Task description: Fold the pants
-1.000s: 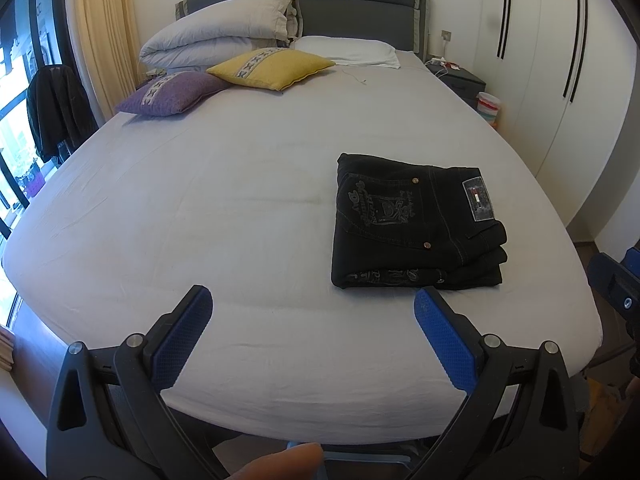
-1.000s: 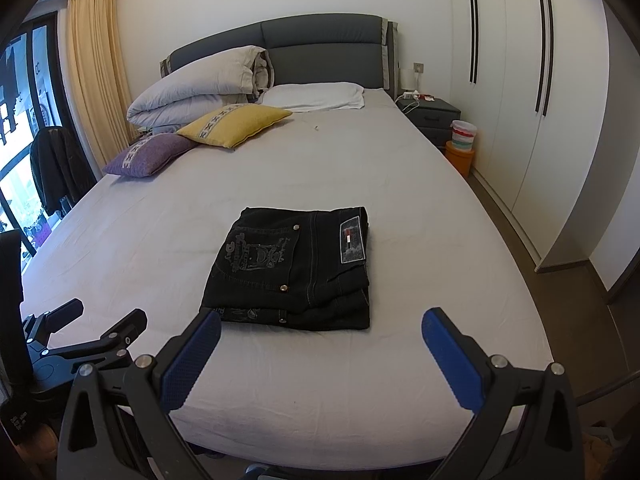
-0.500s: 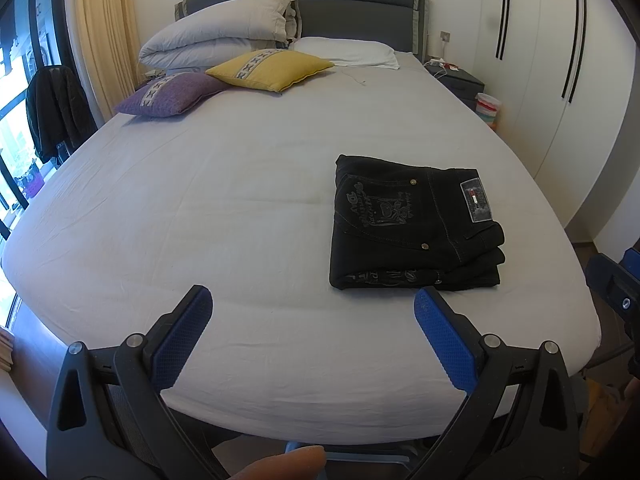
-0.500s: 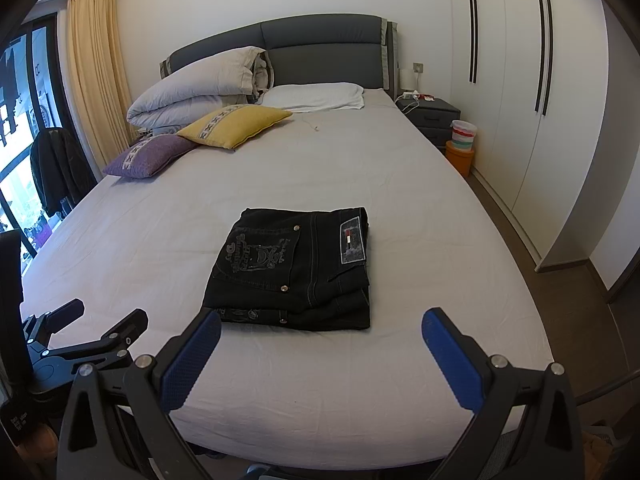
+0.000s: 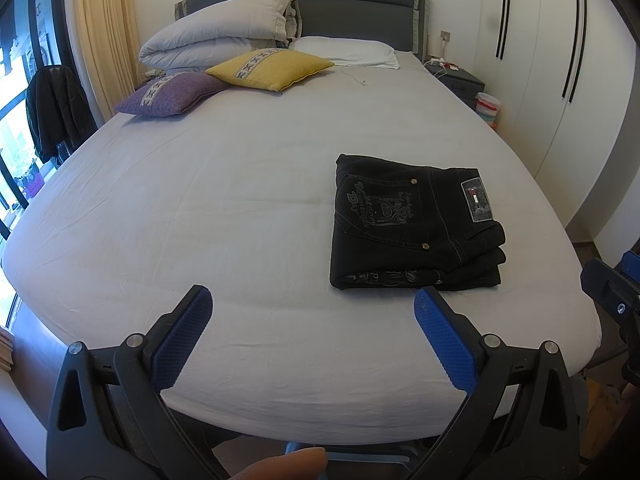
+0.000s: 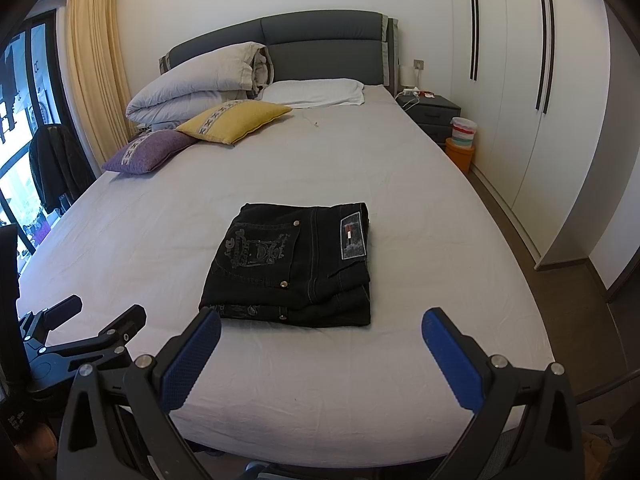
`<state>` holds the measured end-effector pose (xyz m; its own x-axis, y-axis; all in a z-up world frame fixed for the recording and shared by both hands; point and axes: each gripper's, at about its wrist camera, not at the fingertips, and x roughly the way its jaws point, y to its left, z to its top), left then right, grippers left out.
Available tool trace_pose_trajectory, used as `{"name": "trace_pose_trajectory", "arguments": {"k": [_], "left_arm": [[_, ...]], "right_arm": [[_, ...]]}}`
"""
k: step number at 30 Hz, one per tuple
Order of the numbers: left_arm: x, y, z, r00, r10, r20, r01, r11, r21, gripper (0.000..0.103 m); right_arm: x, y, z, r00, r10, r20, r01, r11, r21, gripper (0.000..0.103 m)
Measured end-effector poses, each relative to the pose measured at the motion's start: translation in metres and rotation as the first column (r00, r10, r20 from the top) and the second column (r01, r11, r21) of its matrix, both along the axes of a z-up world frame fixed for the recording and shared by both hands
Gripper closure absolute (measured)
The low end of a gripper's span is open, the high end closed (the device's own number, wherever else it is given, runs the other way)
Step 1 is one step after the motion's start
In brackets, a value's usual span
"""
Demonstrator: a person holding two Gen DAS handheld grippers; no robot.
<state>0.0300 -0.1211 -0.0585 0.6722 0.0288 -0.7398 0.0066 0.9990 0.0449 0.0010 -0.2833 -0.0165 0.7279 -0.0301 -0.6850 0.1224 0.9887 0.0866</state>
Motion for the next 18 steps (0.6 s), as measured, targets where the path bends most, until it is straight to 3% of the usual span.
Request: {"name": "trace_pose_trajectory", "arguments": {"k": [18], "left_arm": [[-0.0002,-0.0007,-0.0005,1.000,-0.001,-0.002,0.001,1.000,-0.001,0.000]], "right_arm": [[0.0002,0.0004,-0.0002,1.000,0.000,-0.002,0.000,1.000,0.001,0.000]]}}
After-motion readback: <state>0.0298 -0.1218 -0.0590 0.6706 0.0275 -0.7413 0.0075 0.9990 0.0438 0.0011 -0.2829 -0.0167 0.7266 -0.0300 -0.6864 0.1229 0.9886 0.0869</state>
